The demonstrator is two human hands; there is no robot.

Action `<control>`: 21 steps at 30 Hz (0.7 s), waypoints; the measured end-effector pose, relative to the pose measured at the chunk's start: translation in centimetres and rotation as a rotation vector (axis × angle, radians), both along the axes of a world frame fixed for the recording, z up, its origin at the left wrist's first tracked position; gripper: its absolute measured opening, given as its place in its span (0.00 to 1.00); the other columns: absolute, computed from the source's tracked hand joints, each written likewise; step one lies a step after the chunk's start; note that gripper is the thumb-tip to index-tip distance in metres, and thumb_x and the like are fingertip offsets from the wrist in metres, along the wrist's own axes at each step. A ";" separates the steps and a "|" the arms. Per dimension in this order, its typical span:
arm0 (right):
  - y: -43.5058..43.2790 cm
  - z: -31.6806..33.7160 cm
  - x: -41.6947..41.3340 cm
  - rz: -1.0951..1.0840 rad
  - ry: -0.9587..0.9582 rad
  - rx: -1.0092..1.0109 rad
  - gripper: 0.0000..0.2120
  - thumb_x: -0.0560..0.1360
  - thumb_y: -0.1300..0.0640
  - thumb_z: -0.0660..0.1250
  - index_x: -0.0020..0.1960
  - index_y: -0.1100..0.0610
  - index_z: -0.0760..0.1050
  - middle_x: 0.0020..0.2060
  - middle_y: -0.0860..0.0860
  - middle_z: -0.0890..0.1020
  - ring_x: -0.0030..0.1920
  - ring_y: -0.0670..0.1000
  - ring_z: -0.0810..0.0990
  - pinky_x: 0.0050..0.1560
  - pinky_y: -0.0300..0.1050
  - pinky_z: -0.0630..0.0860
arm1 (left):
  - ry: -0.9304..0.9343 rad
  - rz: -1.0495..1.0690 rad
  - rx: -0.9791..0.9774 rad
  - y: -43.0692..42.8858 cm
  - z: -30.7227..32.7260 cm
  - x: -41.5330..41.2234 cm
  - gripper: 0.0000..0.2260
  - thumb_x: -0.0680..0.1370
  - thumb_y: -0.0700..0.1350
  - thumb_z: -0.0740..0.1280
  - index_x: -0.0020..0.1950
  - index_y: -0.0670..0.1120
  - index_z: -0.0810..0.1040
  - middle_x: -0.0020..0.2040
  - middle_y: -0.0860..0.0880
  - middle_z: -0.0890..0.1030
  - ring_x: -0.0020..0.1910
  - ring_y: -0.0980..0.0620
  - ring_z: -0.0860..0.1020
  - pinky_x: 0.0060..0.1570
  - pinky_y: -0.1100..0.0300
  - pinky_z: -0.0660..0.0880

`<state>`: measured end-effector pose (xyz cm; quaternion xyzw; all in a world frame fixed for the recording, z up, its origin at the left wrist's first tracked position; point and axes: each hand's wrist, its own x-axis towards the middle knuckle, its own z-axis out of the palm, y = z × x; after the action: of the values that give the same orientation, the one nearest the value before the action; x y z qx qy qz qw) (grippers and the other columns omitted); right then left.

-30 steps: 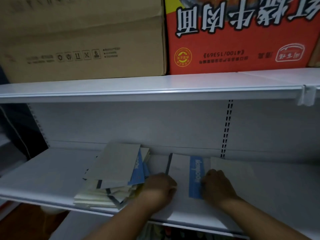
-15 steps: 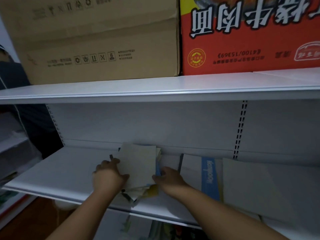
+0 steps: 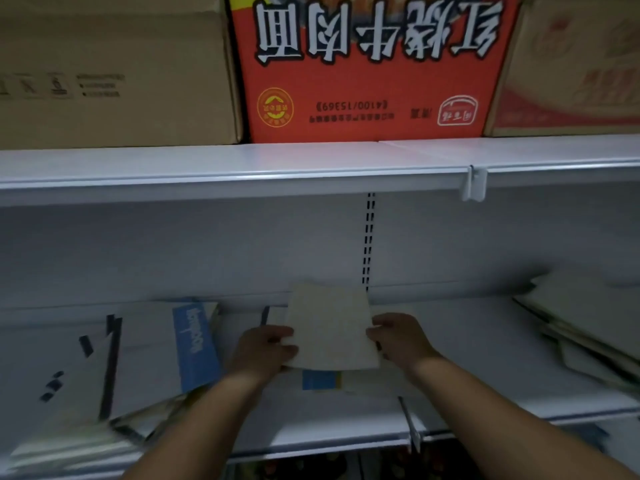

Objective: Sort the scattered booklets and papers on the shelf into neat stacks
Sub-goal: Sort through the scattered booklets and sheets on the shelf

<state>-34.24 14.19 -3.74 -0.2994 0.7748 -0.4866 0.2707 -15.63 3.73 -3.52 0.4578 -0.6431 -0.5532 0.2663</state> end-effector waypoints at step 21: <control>-6.2 -1.4 10.0 0.476 0.279 0.097 0.15 0.77 0.51 0.60 0.42 0.61 0.79 0.41 0.58 0.83 0.39 0.54 0.81 0.45 0.48 0.78 | -0.867 -0.018 -0.794 -2.4 -2.0 11.5 0.23 0.73 0.47 0.66 0.68 0.51 0.70 0.69 0.49 0.72 0.67 0.49 0.71 0.67 0.53 0.65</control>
<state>-24.21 7.94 -5.14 -0.5236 0.7350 -0.3257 0.2821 -4.15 1.31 -5.53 0.5019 -0.8551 -0.0344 0.1253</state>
